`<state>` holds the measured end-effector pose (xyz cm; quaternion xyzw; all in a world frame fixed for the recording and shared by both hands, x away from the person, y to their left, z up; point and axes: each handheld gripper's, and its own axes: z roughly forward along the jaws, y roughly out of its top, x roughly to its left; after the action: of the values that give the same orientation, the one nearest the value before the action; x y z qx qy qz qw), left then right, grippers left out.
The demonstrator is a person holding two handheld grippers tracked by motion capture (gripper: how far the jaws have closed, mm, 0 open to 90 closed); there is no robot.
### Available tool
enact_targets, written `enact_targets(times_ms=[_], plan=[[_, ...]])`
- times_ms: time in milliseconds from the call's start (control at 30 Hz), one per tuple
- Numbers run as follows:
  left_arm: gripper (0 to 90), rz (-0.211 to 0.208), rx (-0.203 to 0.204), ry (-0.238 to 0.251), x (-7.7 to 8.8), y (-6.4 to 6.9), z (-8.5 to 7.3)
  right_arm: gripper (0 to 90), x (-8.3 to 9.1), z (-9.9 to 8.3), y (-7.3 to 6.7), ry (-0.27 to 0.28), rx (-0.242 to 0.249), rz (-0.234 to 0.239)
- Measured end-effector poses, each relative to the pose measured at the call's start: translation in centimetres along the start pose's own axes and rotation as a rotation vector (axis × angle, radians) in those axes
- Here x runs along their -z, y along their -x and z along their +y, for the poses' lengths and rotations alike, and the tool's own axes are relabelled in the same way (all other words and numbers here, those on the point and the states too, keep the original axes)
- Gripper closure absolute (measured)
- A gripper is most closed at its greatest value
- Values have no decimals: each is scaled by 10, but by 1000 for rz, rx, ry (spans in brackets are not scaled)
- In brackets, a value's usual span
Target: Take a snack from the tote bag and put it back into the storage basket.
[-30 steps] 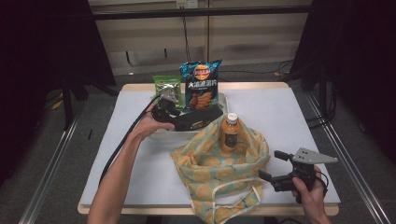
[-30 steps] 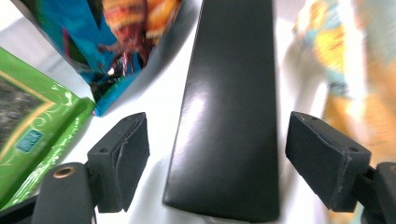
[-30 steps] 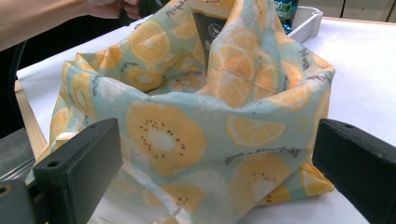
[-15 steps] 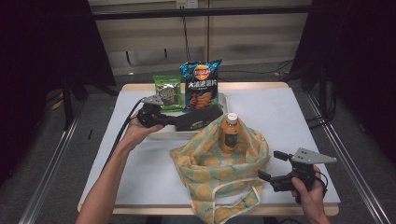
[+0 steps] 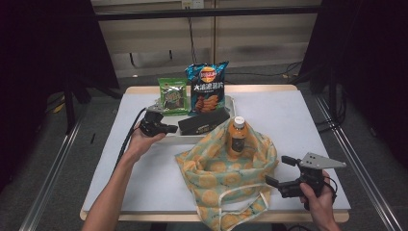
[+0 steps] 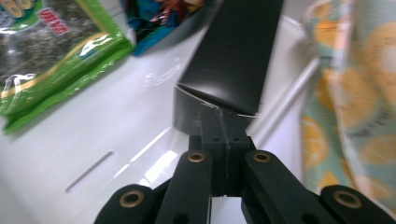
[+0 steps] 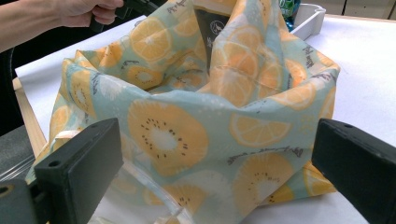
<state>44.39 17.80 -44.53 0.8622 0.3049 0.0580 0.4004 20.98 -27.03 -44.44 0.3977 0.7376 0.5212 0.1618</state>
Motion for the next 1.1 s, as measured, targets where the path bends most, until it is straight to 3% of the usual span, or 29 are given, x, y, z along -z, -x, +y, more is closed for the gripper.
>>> enact_targets(times_ms=[100,433,800,1000,1100], plan=[[900,14,-1,-13,-3,1,1,14,0,0,0,-2,-4,-4],[900,85,56,-9,-11,-1,11,14,-2,0,0,-8,-1,-1],[900,84,84,20,-28,-5,24,14,-1,0,0,-8,1,-1],[900,98,84,5,-30,-12,30,14,-1,-1,0,-9,-1,0],[900,93,114,32,-34,-16,30,14,-1,-1,1,-11,1,-3]])
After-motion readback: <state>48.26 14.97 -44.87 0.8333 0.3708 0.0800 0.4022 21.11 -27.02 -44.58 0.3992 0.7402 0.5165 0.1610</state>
